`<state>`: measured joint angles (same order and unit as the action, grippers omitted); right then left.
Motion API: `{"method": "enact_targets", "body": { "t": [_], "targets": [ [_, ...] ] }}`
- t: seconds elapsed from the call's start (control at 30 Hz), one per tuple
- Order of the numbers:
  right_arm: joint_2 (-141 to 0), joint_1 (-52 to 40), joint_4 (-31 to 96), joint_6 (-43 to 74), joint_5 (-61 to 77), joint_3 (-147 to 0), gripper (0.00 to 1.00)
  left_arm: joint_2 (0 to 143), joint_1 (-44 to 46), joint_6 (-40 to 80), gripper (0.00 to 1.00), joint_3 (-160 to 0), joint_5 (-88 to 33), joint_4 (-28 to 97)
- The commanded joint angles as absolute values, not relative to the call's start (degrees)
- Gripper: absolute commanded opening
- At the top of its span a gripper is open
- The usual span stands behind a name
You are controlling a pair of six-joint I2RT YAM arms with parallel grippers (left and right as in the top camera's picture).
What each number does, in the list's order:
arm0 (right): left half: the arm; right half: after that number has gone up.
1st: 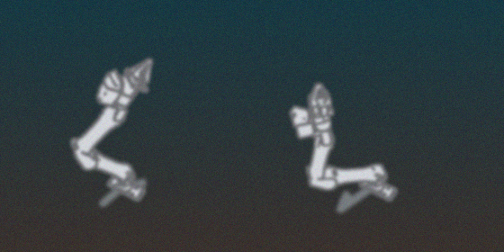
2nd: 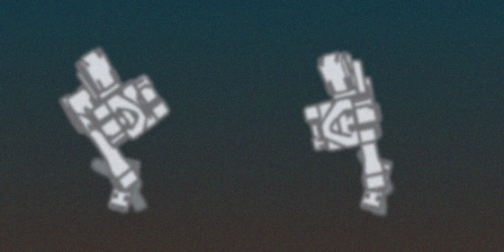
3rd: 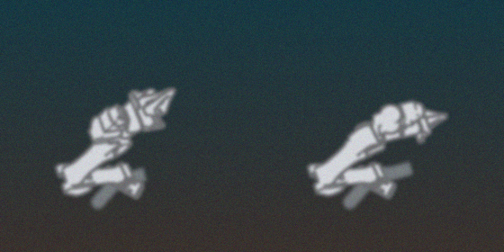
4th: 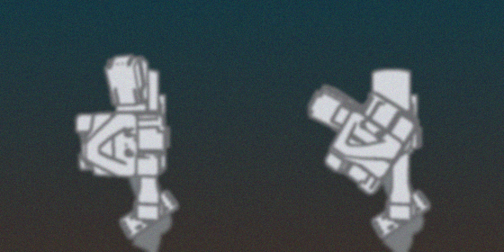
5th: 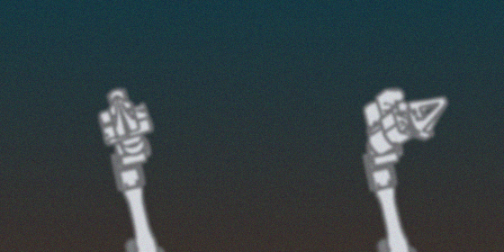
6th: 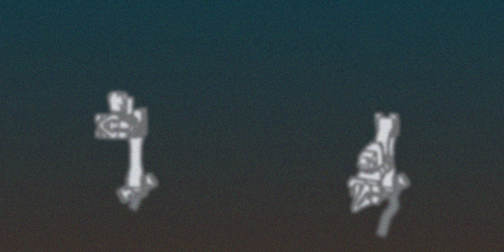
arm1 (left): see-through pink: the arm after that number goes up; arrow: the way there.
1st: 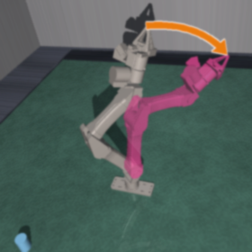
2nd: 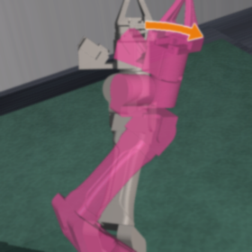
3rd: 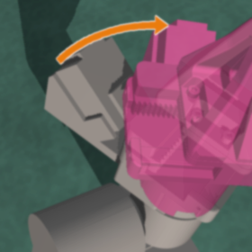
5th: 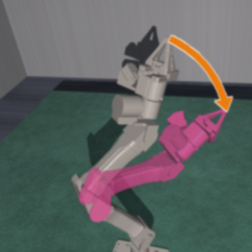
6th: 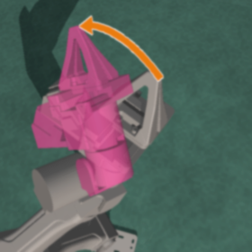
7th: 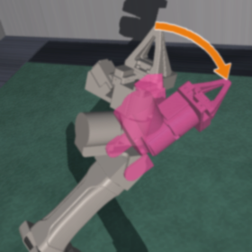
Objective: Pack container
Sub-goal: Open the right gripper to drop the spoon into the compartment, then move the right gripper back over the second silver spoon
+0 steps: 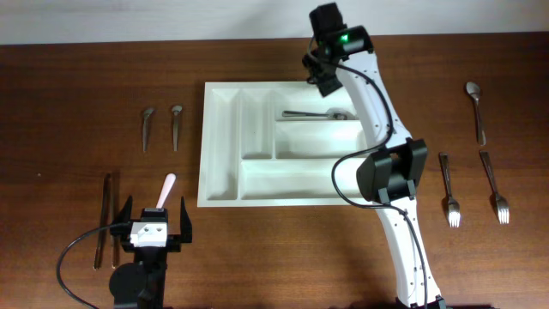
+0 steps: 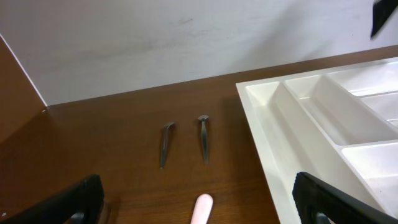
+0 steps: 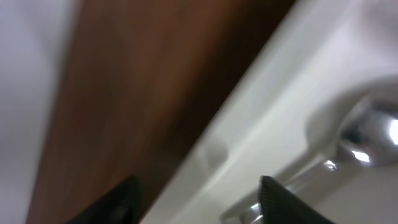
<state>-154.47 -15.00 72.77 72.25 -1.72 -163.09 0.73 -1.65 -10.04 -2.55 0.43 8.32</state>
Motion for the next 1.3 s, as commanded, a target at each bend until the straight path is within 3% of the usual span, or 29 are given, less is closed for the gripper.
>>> {"method": "enact_targets", "body": {
  "t": [0.0,0.03,0.07,0.2,0.3,0.53,0.9,1.27],
  "targets": [
    [-151.85,-11.07,73.08,54.28,-1.96,-172.7,0.78,0.3,-1.93,-9.54,0.99,-2.22,-0.23,8.19],
    [-151.61,-9.87,74.08,49.1,-1.93,-175.39,0.95,0.3,-1.93,-9.54,0.99,-2.22,-0.21,8.19],
    [-151.28,-8.56,75.53,43.13,-1.91,-178.14,0.99,0.3,-1.93,-9.54,0.99,-2.22,-0.23,8.19],
    [-146.26,-2.0,80.44,17.89,-2.09,-180.02,0.99,0.3,-1.93,-9.54,0.99,-2.22,-0.21,8.19],
    [-143.63,3.36,84.36,7.66,-3.42,-180.02,0.98,0.3,-1.93,-9.54,0.99,-2.22,-0.23,8.19],
    [-143.79,16.58,92.4,-6.24,-0.93,-179.15,0.99,0.3,-1.93,-9.54,0.99,-2.22,-0.21,8.19],
    [-145.47,24.99,83.46,-31.66,2.7,-158.28,0.99,0.3,-1.93,-9.54,0.99,-2.22,-0.21,8.19],
    [-145.82,27.86,76.01,-29.61,2.11,-144.42,0.99,0.3,-1.93,-9.54,0.99,-2.22,-0.23,8.19]
  ]
}}
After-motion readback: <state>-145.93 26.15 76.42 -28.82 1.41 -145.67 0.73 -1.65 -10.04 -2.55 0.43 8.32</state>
